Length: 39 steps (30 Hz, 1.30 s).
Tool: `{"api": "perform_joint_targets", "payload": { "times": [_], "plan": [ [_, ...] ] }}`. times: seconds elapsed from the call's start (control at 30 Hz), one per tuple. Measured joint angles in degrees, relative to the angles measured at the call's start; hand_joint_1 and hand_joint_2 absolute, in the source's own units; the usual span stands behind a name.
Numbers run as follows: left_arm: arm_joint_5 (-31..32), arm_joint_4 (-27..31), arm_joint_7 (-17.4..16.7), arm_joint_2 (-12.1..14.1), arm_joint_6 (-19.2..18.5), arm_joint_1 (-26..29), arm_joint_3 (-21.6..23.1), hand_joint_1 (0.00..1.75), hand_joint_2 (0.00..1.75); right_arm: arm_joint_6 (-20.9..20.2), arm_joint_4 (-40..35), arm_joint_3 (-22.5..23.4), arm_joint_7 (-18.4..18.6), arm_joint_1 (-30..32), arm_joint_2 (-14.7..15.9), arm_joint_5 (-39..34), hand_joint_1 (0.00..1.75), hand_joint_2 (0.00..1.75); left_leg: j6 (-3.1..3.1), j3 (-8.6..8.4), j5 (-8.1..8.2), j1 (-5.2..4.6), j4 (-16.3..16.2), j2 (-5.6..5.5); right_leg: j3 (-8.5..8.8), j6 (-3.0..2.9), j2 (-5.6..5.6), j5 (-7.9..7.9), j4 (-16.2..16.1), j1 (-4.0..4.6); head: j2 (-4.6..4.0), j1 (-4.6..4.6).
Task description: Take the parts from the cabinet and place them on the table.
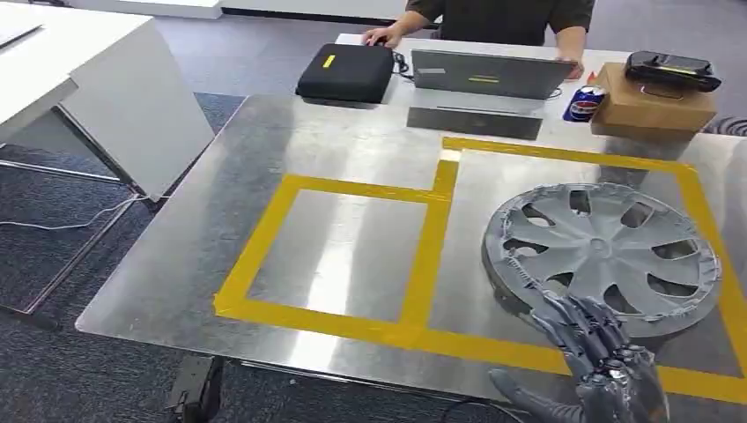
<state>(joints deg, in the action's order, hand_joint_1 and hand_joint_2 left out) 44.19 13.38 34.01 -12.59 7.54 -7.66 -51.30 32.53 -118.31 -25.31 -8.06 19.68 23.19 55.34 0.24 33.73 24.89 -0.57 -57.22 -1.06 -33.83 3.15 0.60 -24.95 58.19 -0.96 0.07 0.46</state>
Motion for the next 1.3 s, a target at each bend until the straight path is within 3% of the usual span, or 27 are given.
{"api": "perform_joint_targets", "payload": {
  "times": [0.07,0.1,0.13,0.23,0.27,0.3,0.33,0.4,0.43,0.47,0.57,0.6,0.63,0.7,0.73,0.77,0.8,0.83,0.9,0.93,0.97,1.0,1.1,1.13,1.2,1.27,1.3],
  "plan": [
    [-0.5,0.0,0.2,0.0,0.0,0.1,-0.5,0.00,0.00,2.4,-0.9,-0.3,1.2,0.6,0.0,-1.1,0.00,0.00,0.45,-0.53,-0.81,0.24,1.3,0.07,0.41,0.42,0.05,0.35,-0.7,0.26,0.00,0.02],
    [-0.6,0.0,0.3,0.0,0.0,0.2,-0.7,0.00,0.00,2.8,-1.1,-0.4,1.7,0.7,0.1,-1.7,0.00,0.00,0.29,-1.24,-1.63,0.74,2.4,0.44,0.13,0.33,-0.05,-0.19,0.0,0.26,0.00,0.06],
    [-0.8,0.0,0.3,0.1,0.1,0.2,-0.8,0.00,0.00,3.0,-1.2,-0.4,1.8,0.6,0.1,-2.0,0.00,0.00,0.53,-1.48,-1.82,0.90,2.8,0.48,-0.65,0.52,-0.13,-2.03,1.9,0.34,0.00,0.31],
    [-0.9,0.0,0.3,0.1,0.1,0.4,-1.2,0.00,0.00,3.1,-1.2,-0.7,1.9,0.8,0.1,-3.8,0.00,0.00,0.53,-1.27,-1.92,1.10,2.7,0.70,-5.91,1.26,-0.15,-8.57,14.6,-0.17,-0.02,0.26],
    [-0.9,0.0,0.3,0.1,0.2,0.5,-1.3,0.00,0.00,3.1,-1.1,-0.7,1.9,0.8,0.1,-4.1,0.00,0.00,0.35,-1.17,-2.00,1.19,2.7,0.72,-6.44,1.52,-0.16,-8.83,16.1,-0.29,-0.02,0.28],
    [-0.9,0.0,0.2,0.1,0.2,0.5,-1.4,0.00,0.00,3.2,-1.1,-0.7,1.8,0.8,0.1,-4.3,0.00,0.00,0.07,-1.09,-2.07,1.38,2.6,0.71,-5.63,1.79,-0.19,-7.71,14.9,-0.50,0.00,0.26],
    [-0.9,0.0,0.2,0.1,0.2,0.5,-1.6,0.00,0.00,3.2,-1.1,-0.8,1.7,0.8,0.1,-4.4,0.00,0.00,-0.30,-0.98,-2.09,1.68,2.5,0.69,-3.51,2.11,-0.20,-5.60,11.1,-0.74,0.00,0.26],
    [-0.9,0.0,0.2,0.2,0.2,0.5,-1.7,0.00,0.00,3.2,-1.1,-0.8,1.6,0.7,0.1,-4.5,0.00,0.00,-1.39,-0.50,-1.74,2.19,1.3,0.55,2.28,3.29,-0.28,-1.83,1.1,-1.56,0.00,0.35],
    [-0.9,0.0,0.2,0.6,0.3,0.5,-1.7,0.00,0.00,3.3,-1.0,-0.9,1.5,0.5,0.1,-4.7,0.00,0.00,-2.21,-0.16,-1.54,1.67,0.7,0.51,2.12,3.48,0.32,-3.24,0.9,-1.21,0.00,0.55],
    [-0.8,0.0,0.2,0.5,0.5,0.5,-1.8,0.00,0.00,3.7,-1.1,-0.8,1.2,0.8,0.1,-5.0,0.00,0.00,-2.51,0.02,-1.48,1.82,0.3,0.35,2.16,1.74,0.60,-2.62,0.9,-1.41,0.00,0.33],
    [-1.0,0.0,0.2,0.7,0.7,0.7,-2.0,0.00,0.00,3.9,-1.1,-0.8,1.0,1.3,0.1,-5.3,0.00,0.00,-3.40,0.40,-2.38,1.99,0.5,0.32,1.08,0.13,0.59,-2.06,1.8,-1.11,0.00,-0.17],
    [-1.0,0.0,0.2,0.7,0.8,0.7,-2.1,0.00,0.00,3.9,-1.1,-0.8,0.8,1.4,0.1,-5.4,0.00,0.00,-3.67,0.83,-1.55,2.13,0.1,0.43,0.75,-0.56,0.48,-1.68,1.7,-1.18,0.00,-0.28],
    [-1.1,0.0,0.2,0.7,0.8,0.7,-2.1,0.00,0.00,4.0,-1.1,-0.7,0.7,1.6,0.1,-5.4,0.00,0.00,-3.60,1.68,0.81,2.08,-1.7,0.57,0.32,-1.09,0.39,-1.34,1.7,-1.11,0.00,-0.28],
    [-1.3,0.0,0.2,0.8,0.8,0.7,-2.2,0.00,0.00,4.1,-1.2,-0.5,0.5,1.9,0.1,-5.4,0.00,0.00,-3.48,4.93,6.64,1.91,-10.3,0.57,-0.79,-1.69,0.26,-0.56,1.7,-0.83,0.00,-0.55],
    [-1.6,0.0,0.2,0.9,0.8,0.7,-2.2,0.00,0.00,4.1,-1.2,-0.4,0.5,2.1,0.1,-5.5,0.00,0.00,-3.36,6.44,8.86,1.86,-14.7,0.57,-1.40,-1.82,0.13,-0.13,1.7,-0.61,0.00,-0.52],
    [-1.6,0.0,0.2,1.0,0.9,0.7,-2.3,0.00,0.00,4.1,-1.2,-0.4,0.3,2.3,0.1,-5.5,0.00,0.00,-3.16,7.02,9.86,1.76,-17.2,0.57,-2.00,-1.85,0.11,0.27,1.7,-0.41,0.00,-0.55],
    [-1.7,0.0,0.2,1.0,0.9,0.7,-2.3,0.00,0.00,4.1,-1.2,-0.3,0.3,2.4,0.1,-5.5,0.00,0.00,-2.91,6.21,9.51,1.62,-17.0,0.57,-2.58,-1.82,0.09,0.74,1.7,-0.28,0.00,-0.52],
    [-1.7,0.0,0.2,1.1,0.9,0.7,-2.4,0.00,0.00,4.1,-1.2,-0.3,0.2,2.4,0.1,-5.5,0.00,0.00,-2.54,4.18,8.21,1.47,-14.5,0.57,-3.16,-1.71,0.10,1.20,1.7,-0.14,-0.02,-0.55],
    [-1.7,0.0,0.2,1.2,1.1,0.6,-2.5,0.00,0.00,4.1,-1.2,-0.3,0.2,2.4,0.1,-5.5,0.00,0.00,-1.64,-2.49,5.06,1.09,-5.0,0.57,-4.05,-1.33,0.16,2.10,1.7,-0.08,-0.02,-0.52],
    [-1.7,0.0,0.3,1.2,1.1,0.3,-2.5,0.00,0.00,4.1,-1.2,-0.3,0.2,2.5,0.1,-5.5,0.00,0.00,-1.25,-5.43,5.23,0.94,-0.8,0.58,-4.18,-1.06,0.16,2.56,1.8,-0.09,0.00,-0.59],
    [-1.7,0.0,0.3,1.2,1.1,0.1,-2.5,0.00,0.00,4.1,-1.2,-0.3,0.2,2.6,0.1,-5.5,0.00,0.00,-1.45,-5.18,5.17,0.71,0.3,0.53,-4.57,-0.64,0.11,2.91,1.8,0.36,0.00,-0.46],
    [-1.6,0.0,0.3,1.0,1.1,0.0,-2.5,0.00,0.00,4.1,-1.2,-0.2,0.2,2.6,0.1,-5.5,0.00,0.00,-1.22,-4.87,4.56,0.64,0.3,0.50,-4.55,-0.36,-0.02,3.56,1.3,0.19,0.00,-0.41],
    [-1.7,0.0,0.3,1.1,1.2,0.4,-2.6,0.00,0.00,4.0,-1.2,-0.2,0.2,2.7,0.1,-5.7,0.00,0.00,-0.03,-4.19,2.88,0.75,0.7,0.68,-4.53,0.56,0.00,4.91,0.4,-0.15,0.00,-0.41],
    [-1.7,0.0,0.3,1.2,1.3,0.4,-2.7,0.00,0.00,3.9,-1.2,0.0,0.2,2.9,0.1,-6.0,0.00,0.00,0.28,-3.80,2.34,0.75,0.7,0.83,-5.27,0.71,-0.14,2.79,1.3,-0.19,0.00,-0.39],
    [-1.7,0.0,0.3,1.3,1.4,0.3,-2.8,0.00,0.00,3.9,-1.1,0.3,0.2,2.9,0.1,-6.5,0.00,0.00,0.87,-2.54,1.27,0.68,0.7,0.91,-7.20,0.98,-0.19,-4.35,8.7,-0.12,0.00,-0.09],
    [-1.7,0.0,0.3,1.3,1.4,0.3,-2.9,0.00,0.00,3.8,-1.0,0.6,0.2,2.8,0.1,-6.8,0.00,0.00,1.01,-0.83,0.03,0.48,0.6,1.00,-9.20,1.08,-0.18,-8.96,17.6,-0.06,0.00,0.04],
    [-1.7,0.0,0.3,1.3,1.4,0.4,-2.9,0.00,0.00,3.7,-0.9,0.6,0.2,2.8,0.1,-7.1,0.00,0.00,0.99,0.02,-0.61,0.42,0.6,1.02,-8.89,1.02,-0.17,-9.24,19.4,0.00,0.00,-0.02]
  ]
}}
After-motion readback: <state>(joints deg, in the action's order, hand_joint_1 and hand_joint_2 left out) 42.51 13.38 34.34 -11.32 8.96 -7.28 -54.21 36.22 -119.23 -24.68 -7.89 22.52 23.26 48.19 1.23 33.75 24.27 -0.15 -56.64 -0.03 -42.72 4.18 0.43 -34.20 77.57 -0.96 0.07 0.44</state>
